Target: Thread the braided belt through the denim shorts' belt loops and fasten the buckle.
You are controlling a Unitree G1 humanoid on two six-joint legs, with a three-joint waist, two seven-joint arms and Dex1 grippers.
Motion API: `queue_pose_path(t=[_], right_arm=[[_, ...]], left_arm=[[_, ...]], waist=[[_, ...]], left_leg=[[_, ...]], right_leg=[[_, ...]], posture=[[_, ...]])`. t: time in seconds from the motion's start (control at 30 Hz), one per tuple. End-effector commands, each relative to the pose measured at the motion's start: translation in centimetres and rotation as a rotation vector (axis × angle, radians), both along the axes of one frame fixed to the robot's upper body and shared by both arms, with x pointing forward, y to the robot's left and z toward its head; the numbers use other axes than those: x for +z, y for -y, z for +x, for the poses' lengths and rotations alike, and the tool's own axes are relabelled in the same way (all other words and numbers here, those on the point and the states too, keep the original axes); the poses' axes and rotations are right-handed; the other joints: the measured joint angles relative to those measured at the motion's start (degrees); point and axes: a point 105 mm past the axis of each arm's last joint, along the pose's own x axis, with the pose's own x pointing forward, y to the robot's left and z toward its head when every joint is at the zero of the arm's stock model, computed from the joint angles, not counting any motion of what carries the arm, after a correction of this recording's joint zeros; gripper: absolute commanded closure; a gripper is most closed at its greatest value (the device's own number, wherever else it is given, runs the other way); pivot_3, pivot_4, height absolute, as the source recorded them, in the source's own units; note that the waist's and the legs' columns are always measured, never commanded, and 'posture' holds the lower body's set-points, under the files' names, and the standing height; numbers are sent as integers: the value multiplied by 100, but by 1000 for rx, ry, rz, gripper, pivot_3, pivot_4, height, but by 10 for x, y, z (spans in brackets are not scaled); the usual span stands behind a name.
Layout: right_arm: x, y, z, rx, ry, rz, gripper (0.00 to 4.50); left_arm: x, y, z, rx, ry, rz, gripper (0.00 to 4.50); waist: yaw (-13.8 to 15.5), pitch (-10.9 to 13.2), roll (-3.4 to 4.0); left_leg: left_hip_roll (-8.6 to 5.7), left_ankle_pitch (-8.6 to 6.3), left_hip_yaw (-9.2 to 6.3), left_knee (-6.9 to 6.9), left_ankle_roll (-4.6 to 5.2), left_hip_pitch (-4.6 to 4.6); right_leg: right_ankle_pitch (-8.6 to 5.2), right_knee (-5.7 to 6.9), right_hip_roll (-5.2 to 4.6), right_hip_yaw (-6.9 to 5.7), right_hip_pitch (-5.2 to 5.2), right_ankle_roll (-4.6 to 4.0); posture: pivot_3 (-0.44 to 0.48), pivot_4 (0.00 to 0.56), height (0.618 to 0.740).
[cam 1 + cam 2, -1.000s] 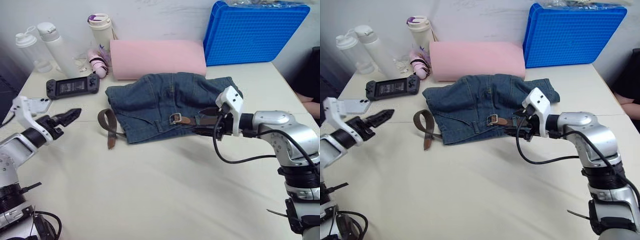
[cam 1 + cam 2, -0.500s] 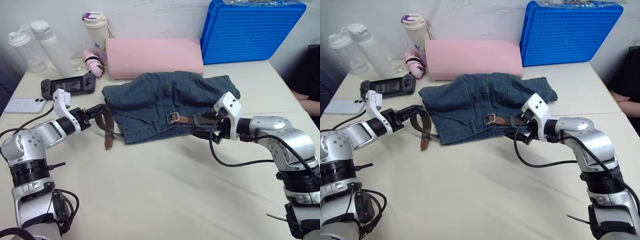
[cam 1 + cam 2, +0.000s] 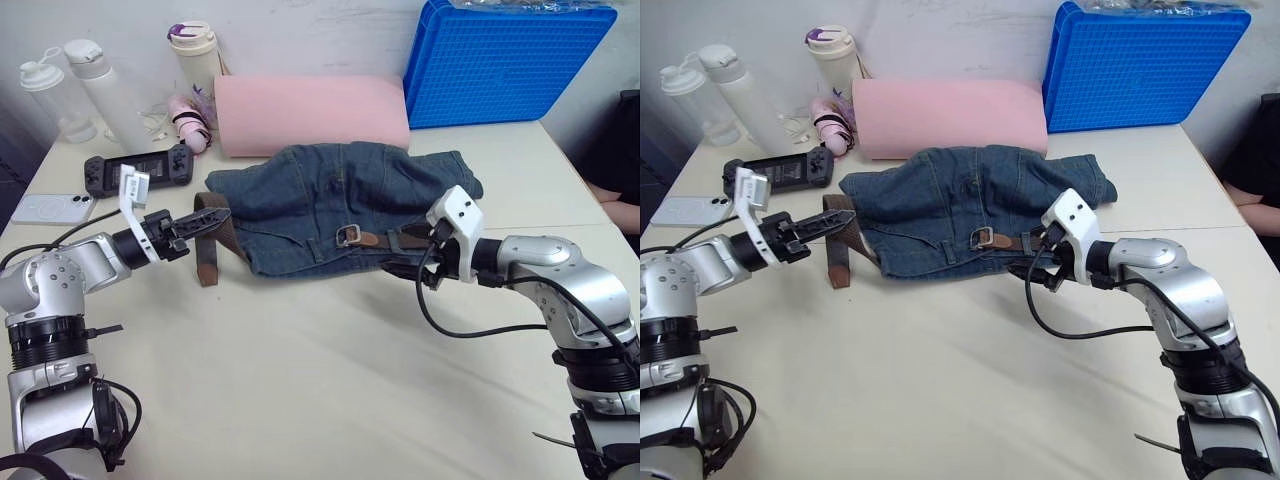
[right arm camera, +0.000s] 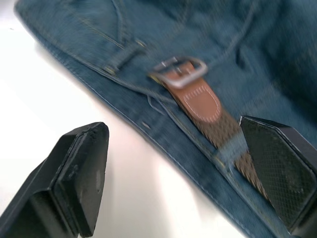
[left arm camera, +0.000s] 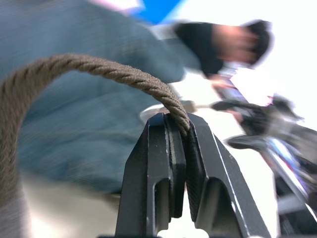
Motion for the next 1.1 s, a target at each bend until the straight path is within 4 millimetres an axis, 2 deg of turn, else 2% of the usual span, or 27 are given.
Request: queue_pose_path(t=[0.03, 0.1, 0.2, 0.33, 0.4, 0.5, 0.57, 0.67, 0.83, 1.03, 1.07, 1.1], right_arm=[[18, -24, -4, 83, 228, -8, 0], [18, -30, 2, 76, 337, -42, 0], [14, -33, 12, 71, 506, -157, 0], [8, -48, 12, 154, 628, -216, 0], [5, -59, 8, 205, 629, -196, 0], [-8, -82, -9, 349, 559, -154, 0], [-7, -95, -19, 407, 507, -79, 0], [-5, -107, -23, 446, 469, -14, 0], [-3, -134, -11, 457, 433, 77, 0], [-2, -156, 0, 462, 366, 205, 0], [-2, -159, 1, 462, 352, 228, 426], [-2, -161, 1, 461, 337, 251, 629]], left_arm=[[31, 25, -61, -406, 213, 29, 4411], [20, 34, -76, -545, 207, 93, 4411], [-2, 45, -87, -691, 187, 200, 4411], [-17, 48, -88, -805, 184, 246, 4411], [-22, 47, -85, -821, 183, 266, 4411], [-23, 48, -80, -831, 196, 293, 4411], [-23, 48, -76, -825, 204, 297, 4411], [-23, 48, -73, -822, 210, 301, 4411], [-24, 50, -79, -842, 215, 291, 4411], [-25, 54, -83, -853, 218, 287, 4411], [-25, 54, -83, -852, 219, 289, 4500], [-26, 54, -83, -851, 221, 291, 4500]], waist=[[-73, 1, -2], [-121, 3, 3], [-125, 6, 7], [-114, 7, 7], [-122, 7, 7], [-125, 8, 7], [-125, 8, 7], [-126, 8, 8], [-140, 9, 9], [-151, 9, 10], [-153, 9, 10], [-156, 9, 10]], left_leg=[[1, 0, 1, -3, 0, -2], [-1, 0, 3, -9, 0, 0], [-2, 1, 15, -8, -1, 6], [-2, 5, 16, -4, 1, 2], [-1, 6, 19, -4, 2, 2], [5, 6, 17, -6, 2, 0], [7, 6, 14, -6, 2, -1], [6, 6, 10, -6, 3, -2], [6, 6, 6, -1, 2, 0], [4, 7, -5, -2, 0, 1], [4, 7, -6, -4, 0, 1], [4, 7, -6, -4, 0, 0]], right_leg=[[0, 0, 0, 0, -4, 0], [-1, 1, 0, 1, -5, -1], [-1, 2, 0, 10, -6, -2], [-2, 3, 3, 15, -6, -3], [-2, 3, 5, 20, -8, -4], [-2, 5, 11, 19, -12, -5], [-3, 7, 13, 18, -12, -5], [-3, 11, 12, 19, -14, -5], [-3, 22, 12, 20, -14, -6], [-4, 33, 13, 22, -17, -8], [-4, 33, 13, 22, -18, -8], [-4, 33, 13, 21, -18, -7]], posture=[[0, 150, 740], [0, 150, 740], [0, 150, 740], [0, 150, 740], [0, 150, 740], [0, 150, 740], [0, 150, 740], [0, 150, 740], [0, 150, 740], [0, 150, 740], [0, 150, 740], [0, 150, 740]])
